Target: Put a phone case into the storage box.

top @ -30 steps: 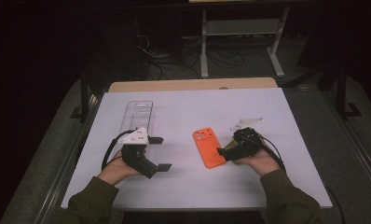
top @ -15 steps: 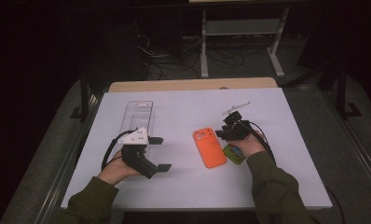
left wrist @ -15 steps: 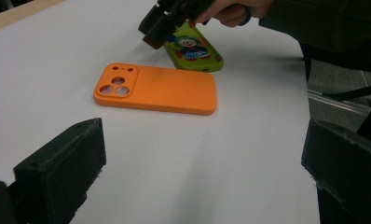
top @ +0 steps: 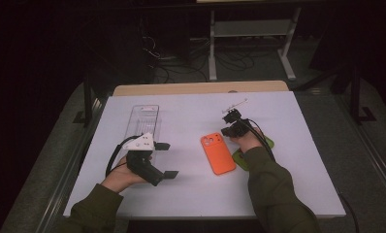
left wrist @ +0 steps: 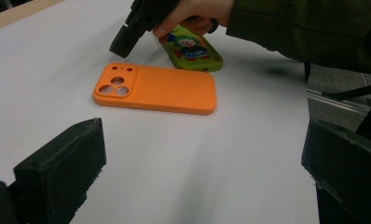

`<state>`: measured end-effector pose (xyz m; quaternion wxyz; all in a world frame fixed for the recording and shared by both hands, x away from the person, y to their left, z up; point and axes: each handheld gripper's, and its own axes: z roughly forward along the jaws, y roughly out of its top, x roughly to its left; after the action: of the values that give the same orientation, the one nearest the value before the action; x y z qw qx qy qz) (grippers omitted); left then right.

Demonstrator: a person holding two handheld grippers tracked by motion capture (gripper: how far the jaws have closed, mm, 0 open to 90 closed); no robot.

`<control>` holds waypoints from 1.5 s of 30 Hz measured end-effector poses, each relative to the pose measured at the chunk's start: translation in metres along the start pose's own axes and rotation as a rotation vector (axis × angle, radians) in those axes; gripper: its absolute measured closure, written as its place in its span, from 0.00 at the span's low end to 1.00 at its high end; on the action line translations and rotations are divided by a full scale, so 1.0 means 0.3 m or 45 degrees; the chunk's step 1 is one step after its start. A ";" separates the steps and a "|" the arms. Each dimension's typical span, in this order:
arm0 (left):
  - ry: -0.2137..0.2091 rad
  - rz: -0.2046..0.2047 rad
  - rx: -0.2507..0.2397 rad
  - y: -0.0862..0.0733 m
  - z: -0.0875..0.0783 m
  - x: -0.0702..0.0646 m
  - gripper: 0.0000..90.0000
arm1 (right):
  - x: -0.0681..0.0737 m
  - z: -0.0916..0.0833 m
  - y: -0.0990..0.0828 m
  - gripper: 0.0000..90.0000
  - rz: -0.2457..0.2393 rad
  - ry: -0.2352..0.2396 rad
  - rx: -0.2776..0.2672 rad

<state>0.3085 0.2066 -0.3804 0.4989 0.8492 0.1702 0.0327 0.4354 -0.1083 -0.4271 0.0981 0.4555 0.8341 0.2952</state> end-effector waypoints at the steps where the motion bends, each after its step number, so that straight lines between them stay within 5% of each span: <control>1: 0.001 -0.001 0.000 0.000 0.000 0.000 0.00 | -0.001 0.015 -0.001 0.98 0.008 0.003 0.014; 14: -0.006 0.008 0.008 0.001 0.002 -0.001 0.00 | 0.046 0.042 0.011 0.98 -0.025 0.071 0.015; 34: -0.006 0.003 0.006 0.001 0.004 -0.004 0.00 | 0.200 0.077 0.044 0.98 -0.213 0.197 0.034; 38: -0.006 0.007 0.014 0.001 0.004 -0.004 0.00 | 0.194 0.074 0.043 0.98 -0.206 0.201 0.035; 45: -0.004 0.014 0.022 -0.003 0.007 -0.002 0.00 | 0.163 -0.009 0.022 0.80 -0.173 0.189 -0.049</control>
<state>0.3084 0.2049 -0.3821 0.4916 0.8545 0.1648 0.0326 0.4112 -0.0667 -0.4159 0.0646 0.3727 0.8623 0.3367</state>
